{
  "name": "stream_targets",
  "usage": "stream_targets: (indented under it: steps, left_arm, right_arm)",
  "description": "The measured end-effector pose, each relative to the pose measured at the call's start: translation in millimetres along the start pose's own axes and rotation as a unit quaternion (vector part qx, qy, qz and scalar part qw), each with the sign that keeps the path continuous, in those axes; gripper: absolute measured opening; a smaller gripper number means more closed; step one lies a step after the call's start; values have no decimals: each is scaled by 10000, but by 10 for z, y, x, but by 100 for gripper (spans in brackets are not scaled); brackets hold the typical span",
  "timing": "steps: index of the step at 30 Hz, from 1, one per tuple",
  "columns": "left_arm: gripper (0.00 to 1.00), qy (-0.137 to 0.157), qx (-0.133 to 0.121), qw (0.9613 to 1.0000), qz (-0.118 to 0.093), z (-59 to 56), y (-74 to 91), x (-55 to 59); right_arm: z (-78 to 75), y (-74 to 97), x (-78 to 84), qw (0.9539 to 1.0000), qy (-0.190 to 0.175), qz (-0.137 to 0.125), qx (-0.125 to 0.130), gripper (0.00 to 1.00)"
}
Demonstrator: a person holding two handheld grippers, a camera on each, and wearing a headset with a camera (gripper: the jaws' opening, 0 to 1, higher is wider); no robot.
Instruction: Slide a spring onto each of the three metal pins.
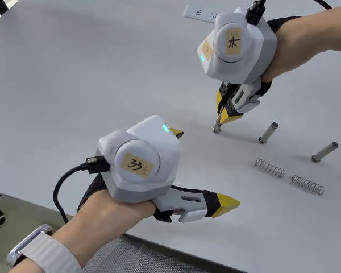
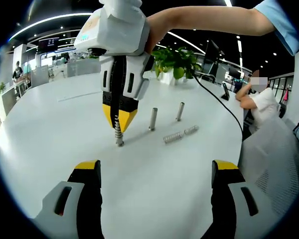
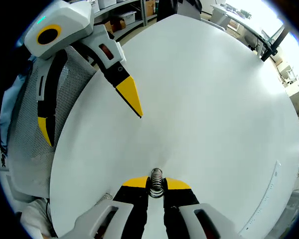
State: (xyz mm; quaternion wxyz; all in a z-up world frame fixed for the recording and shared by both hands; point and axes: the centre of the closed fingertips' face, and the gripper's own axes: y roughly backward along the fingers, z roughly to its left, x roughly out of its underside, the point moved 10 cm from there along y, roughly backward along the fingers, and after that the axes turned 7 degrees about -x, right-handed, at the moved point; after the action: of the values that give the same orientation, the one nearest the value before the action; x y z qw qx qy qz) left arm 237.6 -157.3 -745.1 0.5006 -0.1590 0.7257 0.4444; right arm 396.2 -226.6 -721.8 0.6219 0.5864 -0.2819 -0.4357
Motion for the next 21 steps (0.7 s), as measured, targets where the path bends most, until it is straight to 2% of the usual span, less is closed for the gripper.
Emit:
stream_targets:
  steps: [7, 21]
  left_arm:
    - [89, 50, -4, 10000, 22, 19, -3, 21]
    - [89, 38, -10, 10000, 69, 7, 12, 37]
  right_arm:
    - [-37, -63, 11, 10000, 24, 43, -42, 8]
    - [13, -133, 7, 10000, 52, 69, -23, 8]
